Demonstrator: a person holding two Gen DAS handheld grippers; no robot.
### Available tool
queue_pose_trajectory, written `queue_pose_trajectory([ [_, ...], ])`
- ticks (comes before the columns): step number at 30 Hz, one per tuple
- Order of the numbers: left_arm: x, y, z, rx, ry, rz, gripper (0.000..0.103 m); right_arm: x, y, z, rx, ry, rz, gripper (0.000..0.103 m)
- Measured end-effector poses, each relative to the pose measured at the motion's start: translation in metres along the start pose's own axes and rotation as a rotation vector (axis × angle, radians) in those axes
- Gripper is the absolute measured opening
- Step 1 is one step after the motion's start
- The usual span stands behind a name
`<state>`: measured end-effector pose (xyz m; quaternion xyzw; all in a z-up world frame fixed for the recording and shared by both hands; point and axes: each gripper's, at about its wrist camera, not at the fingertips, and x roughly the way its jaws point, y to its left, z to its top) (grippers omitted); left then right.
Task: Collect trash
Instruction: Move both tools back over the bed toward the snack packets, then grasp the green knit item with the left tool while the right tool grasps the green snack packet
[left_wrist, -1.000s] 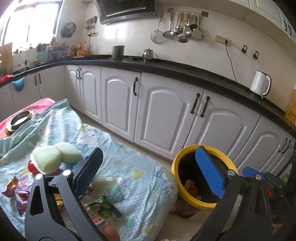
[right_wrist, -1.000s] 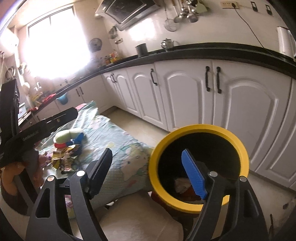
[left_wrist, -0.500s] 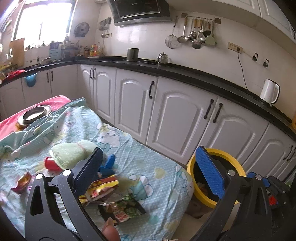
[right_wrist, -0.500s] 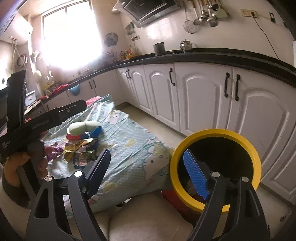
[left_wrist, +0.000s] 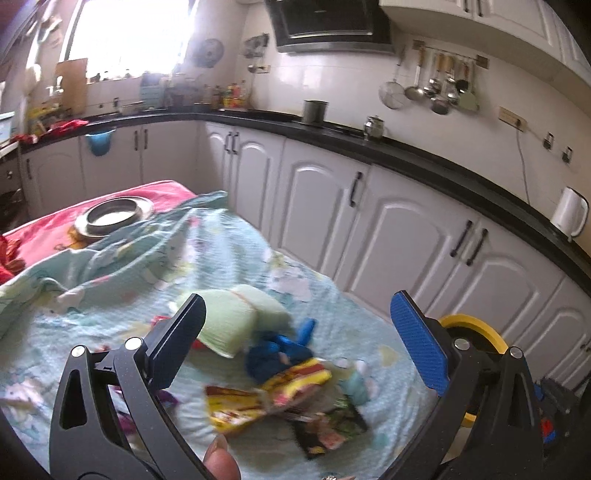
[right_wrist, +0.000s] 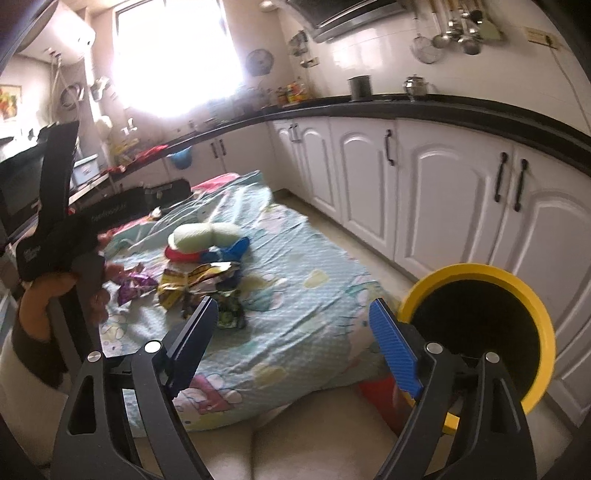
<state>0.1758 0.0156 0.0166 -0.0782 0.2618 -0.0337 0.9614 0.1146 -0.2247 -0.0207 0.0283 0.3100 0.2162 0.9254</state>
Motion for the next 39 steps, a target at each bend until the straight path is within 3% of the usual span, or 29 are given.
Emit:
queue_pose_trajectory([
  [9, 0.009, 0.045, 0.011, -0.017, 0.029, 0.051, 0.092, 0.042, 0.031, 0.005, -0.034, 0.073, 0.078, 0.081],
  [15, 0.032, 0.059, 0.007, 0.029, 0.127, -0.011, 0.092, 0.074, 0.050, 0.002, -0.035, 0.133, 0.122, 0.081],
  [26, 0.084, 0.057, 0.000, 0.210, 0.296, -0.049, 0.092, 0.114, 0.066, -0.004, -0.047, 0.210, 0.153, 0.084],
  [39, 0.127, 0.061, -0.002, 0.279, 0.411, -0.029, 0.092, 0.145, 0.067, -0.008, -0.009, 0.271, 0.141, 0.085],
])
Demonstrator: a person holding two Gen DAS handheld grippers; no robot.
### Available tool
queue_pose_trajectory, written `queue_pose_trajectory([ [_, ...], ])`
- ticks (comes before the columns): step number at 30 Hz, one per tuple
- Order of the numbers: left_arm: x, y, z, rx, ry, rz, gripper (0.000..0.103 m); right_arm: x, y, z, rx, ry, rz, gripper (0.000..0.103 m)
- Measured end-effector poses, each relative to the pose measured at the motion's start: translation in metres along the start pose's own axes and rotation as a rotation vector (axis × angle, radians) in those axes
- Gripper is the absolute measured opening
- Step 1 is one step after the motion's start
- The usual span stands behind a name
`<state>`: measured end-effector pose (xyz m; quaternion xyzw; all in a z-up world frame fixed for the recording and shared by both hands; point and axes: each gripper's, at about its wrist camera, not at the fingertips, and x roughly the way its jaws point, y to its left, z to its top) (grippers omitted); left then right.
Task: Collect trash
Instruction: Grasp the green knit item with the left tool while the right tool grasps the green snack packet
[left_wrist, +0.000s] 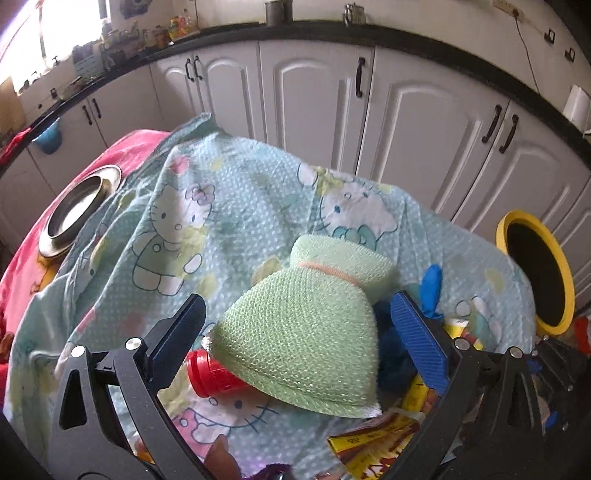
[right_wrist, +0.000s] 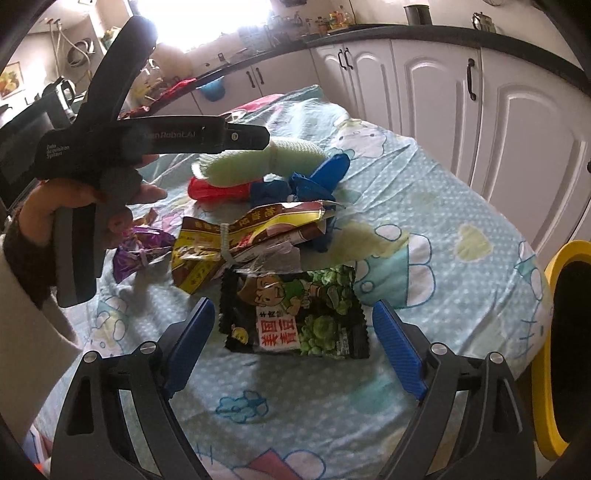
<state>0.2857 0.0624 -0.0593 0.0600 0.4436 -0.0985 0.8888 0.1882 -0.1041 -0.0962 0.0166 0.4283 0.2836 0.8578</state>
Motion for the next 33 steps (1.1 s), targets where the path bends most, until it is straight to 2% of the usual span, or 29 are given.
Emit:
queue_pose_trajectory([
  [6, 0.007, 0.009, -0.002, -0.055, 0.021, -0.022, 0.092, 0.002, 0.000, -0.001, -0.015, -0.005, -0.009, 0.084],
  [7, 0.008, 0.010, -0.003, -0.061, 0.027, -0.031, 0.092, 0.002, 0.000, -0.002, -0.017, -0.005, -0.010, 0.082],
  [9, 0.008, 0.009, -0.004, -0.059, 0.025, -0.037, 0.084, 0.001, 0.000, -0.004, -0.026, -0.005, -0.017, 0.076],
  [12, 0.006, 0.006, -0.005, -0.044, 0.024, -0.040, 0.079, 0.000, -0.001, -0.006, -0.032, -0.007, -0.014, 0.073],
  [19, 0.000, -0.003, -0.006, -0.011, 0.006, -0.026, 0.072, -0.005, -0.004, -0.007, -0.025, -0.010, -0.001, 0.068],
  [24, -0.014, -0.001, -0.005, -0.042, -0.043, -0.037, 0.071, -0.011, -0.005, -0.008, -0.023, -0.019, 0.003, 0.065],
  [33, -0.052, 0.002, -0.006, -0.115, -0.137, -0.047, 0.071, -0.022, -0.008, -0.006, -0.019, -0.045, 0.007, 0.053],
])
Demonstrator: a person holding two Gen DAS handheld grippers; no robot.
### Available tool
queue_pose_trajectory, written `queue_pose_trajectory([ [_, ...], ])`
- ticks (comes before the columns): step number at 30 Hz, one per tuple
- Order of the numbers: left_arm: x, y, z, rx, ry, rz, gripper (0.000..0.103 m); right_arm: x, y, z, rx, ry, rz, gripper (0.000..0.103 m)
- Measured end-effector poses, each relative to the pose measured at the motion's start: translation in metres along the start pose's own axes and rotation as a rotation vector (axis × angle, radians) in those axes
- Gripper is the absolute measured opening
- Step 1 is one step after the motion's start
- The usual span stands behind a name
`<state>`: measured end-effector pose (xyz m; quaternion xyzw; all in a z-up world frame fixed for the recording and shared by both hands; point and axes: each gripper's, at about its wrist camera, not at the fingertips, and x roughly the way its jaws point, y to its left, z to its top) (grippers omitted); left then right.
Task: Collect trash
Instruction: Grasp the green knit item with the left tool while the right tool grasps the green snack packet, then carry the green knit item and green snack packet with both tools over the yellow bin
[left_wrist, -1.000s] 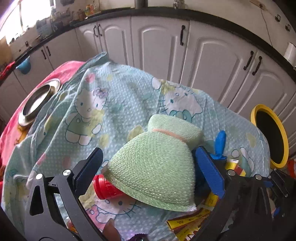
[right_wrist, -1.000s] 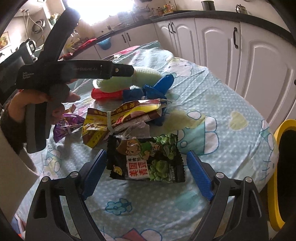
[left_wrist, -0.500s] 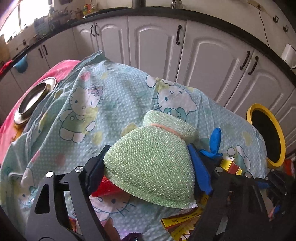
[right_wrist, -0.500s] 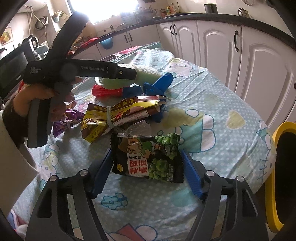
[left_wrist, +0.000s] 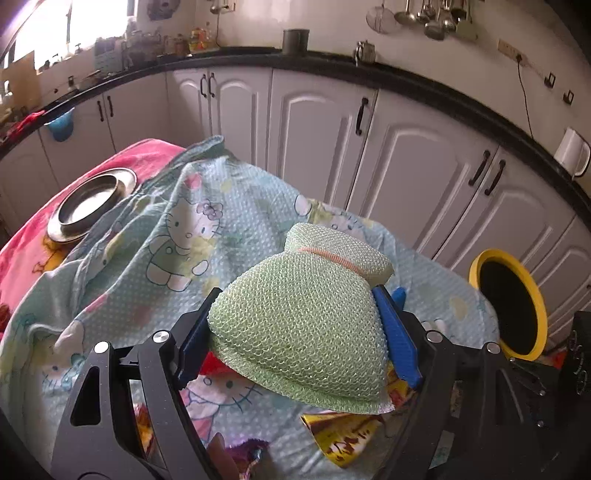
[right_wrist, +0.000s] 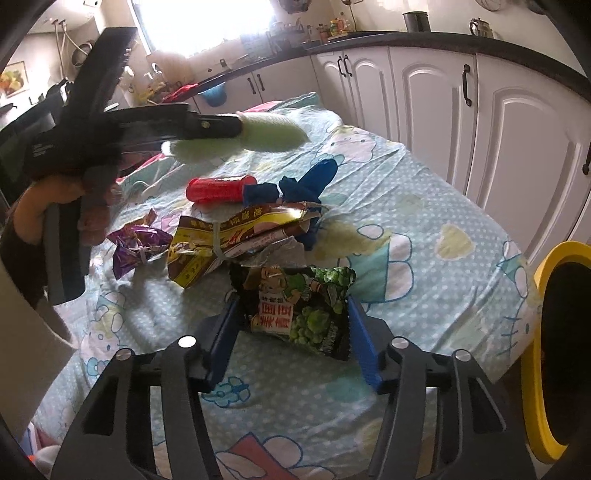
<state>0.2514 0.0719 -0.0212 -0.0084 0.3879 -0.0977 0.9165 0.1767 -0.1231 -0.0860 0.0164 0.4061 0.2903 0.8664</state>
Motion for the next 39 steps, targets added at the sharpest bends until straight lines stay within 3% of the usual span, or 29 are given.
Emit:
queue_pose_trajectory([
  [7, -0.029, -0.006, -0.003, -0.049, -0.068, -0.021, 0.071, -0.011, -0.003, 0.004, -0.002, -0.026, 0.003, 0.051],
  [20, -0.062, -0.034, -0.014, -0.031, -0.142, -0.055, 0.071, -0.051, -0.021, 0.016, 0.027, -0.106, -0.009, 0.051],
  [39, -0.066, -0.090, -0.021, 0.054, -0.156, -0.115, 0.071, -0.110, -0.074, 0.016, 0.102, -0.216, -0.108, 0.051],
])
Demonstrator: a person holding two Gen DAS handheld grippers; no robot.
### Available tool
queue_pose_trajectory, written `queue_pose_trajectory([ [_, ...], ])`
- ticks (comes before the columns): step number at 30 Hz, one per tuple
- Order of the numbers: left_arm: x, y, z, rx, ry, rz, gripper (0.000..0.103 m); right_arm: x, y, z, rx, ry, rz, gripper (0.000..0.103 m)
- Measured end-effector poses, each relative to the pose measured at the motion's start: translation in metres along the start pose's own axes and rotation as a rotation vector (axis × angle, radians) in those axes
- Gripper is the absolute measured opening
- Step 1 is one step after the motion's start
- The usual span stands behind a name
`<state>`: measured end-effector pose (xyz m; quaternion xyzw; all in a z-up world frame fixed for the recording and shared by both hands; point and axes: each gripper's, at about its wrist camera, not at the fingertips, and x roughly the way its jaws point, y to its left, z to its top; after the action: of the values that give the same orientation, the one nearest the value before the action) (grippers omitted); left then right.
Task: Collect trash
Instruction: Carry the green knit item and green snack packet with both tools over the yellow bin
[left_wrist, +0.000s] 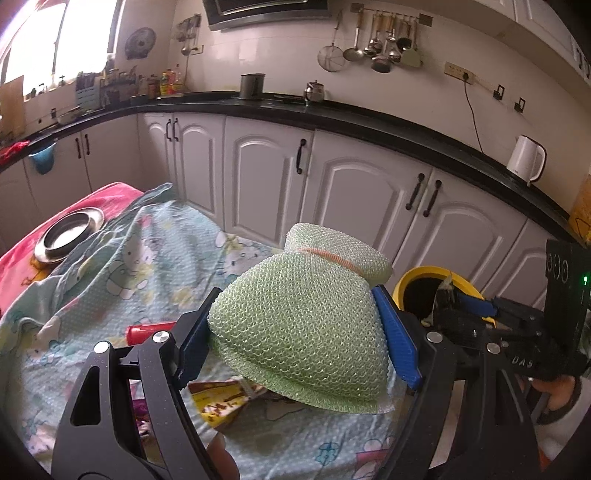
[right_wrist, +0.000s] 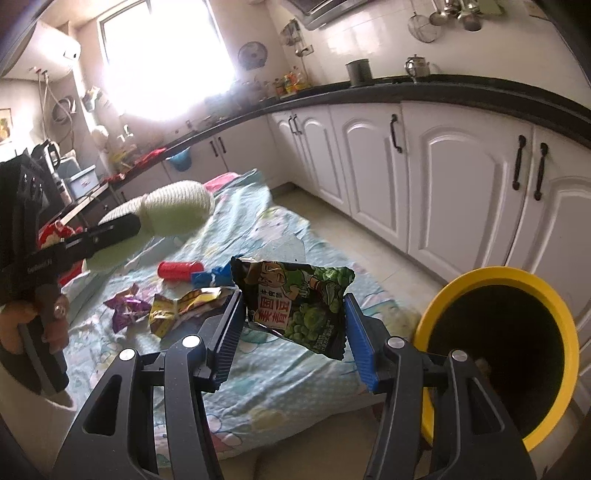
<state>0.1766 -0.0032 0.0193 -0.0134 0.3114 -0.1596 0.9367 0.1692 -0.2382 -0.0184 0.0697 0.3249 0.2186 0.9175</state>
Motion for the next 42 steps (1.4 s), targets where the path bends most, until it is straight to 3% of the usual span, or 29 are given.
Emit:
queue_pose_trajectory([
  [42, 0.053, -0.129, -0.016, 0.194, 0.088, -0.149, 0.071, -0.076, -0.131, -0.015, 0.224, -0.132, -0.237, 0.053],
])
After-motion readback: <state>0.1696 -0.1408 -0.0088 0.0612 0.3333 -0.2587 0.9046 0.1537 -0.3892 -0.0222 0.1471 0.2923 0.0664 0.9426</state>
